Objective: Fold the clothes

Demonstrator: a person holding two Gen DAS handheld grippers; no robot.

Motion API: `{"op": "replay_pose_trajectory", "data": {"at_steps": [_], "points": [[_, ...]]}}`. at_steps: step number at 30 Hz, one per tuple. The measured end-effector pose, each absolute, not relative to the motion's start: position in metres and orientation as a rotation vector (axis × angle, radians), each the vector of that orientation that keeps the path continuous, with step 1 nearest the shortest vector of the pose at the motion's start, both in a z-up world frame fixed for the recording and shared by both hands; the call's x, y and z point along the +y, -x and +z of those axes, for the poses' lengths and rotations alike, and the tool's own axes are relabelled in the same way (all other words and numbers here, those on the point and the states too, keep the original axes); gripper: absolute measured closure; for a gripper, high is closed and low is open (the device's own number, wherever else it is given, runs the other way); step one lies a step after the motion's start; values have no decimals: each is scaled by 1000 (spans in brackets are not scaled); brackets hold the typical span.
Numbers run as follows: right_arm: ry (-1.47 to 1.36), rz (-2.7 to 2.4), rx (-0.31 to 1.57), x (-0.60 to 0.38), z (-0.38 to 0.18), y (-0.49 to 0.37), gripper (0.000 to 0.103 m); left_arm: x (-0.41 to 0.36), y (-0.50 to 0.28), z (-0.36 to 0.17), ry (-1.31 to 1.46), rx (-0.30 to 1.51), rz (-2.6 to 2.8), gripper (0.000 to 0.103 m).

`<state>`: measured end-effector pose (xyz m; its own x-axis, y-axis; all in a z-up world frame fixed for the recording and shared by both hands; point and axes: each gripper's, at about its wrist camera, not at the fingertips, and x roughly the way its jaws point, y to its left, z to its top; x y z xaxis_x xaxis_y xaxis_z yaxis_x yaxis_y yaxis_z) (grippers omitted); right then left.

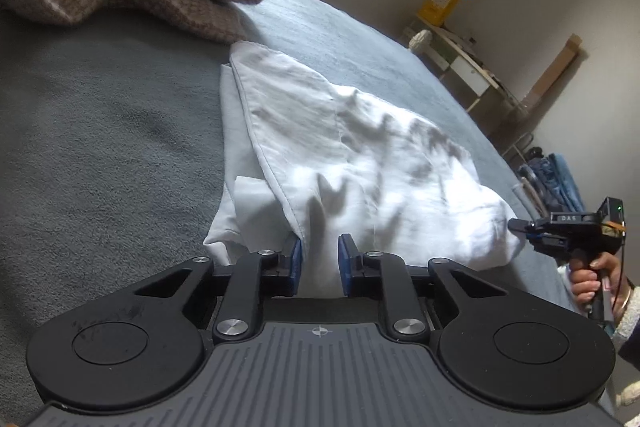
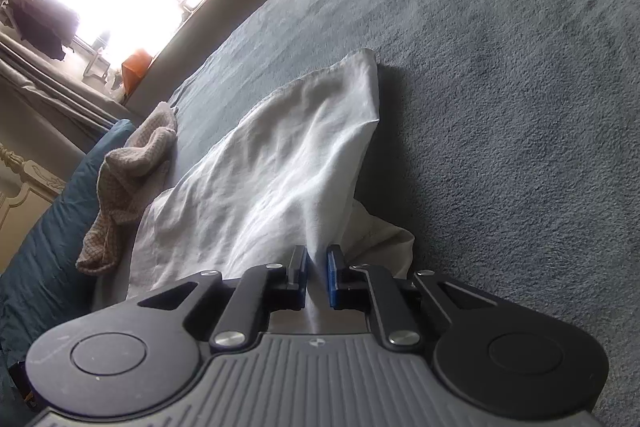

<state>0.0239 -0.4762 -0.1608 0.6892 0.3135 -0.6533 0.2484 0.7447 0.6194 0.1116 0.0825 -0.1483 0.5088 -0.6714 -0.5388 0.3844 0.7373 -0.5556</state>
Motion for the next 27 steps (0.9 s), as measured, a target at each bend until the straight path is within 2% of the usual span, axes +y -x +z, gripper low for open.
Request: {"op": "replay_pose_trajectory", "data": {"at_steps": [2, 3, 8, 15, 25, 27], "points": [[-752, 41, 828, -477, -161, -23, 94, 88, -111, -147, 430, 786, -647, 100], [-753, 41, 827, -477, -162, -23, 96, 90, -111, -147, 449, 773, -642, 103], [-753, 40, 814, -478, -161, -20, 101, 107, -111, -149, 564, 737, -623, 103], [-747, 51, 822, -474, -162, -18, 102, 124, -100, -169, 626, 768, -572, 103], [-647, 43, 861, -466, -167, -21, 102, 117, -93, -183, 519, 839, -542, 103], [-606, 24, 886, -463, -168, -23, 97, 114, -93, -181, 473, 860, -521, 98]]}}
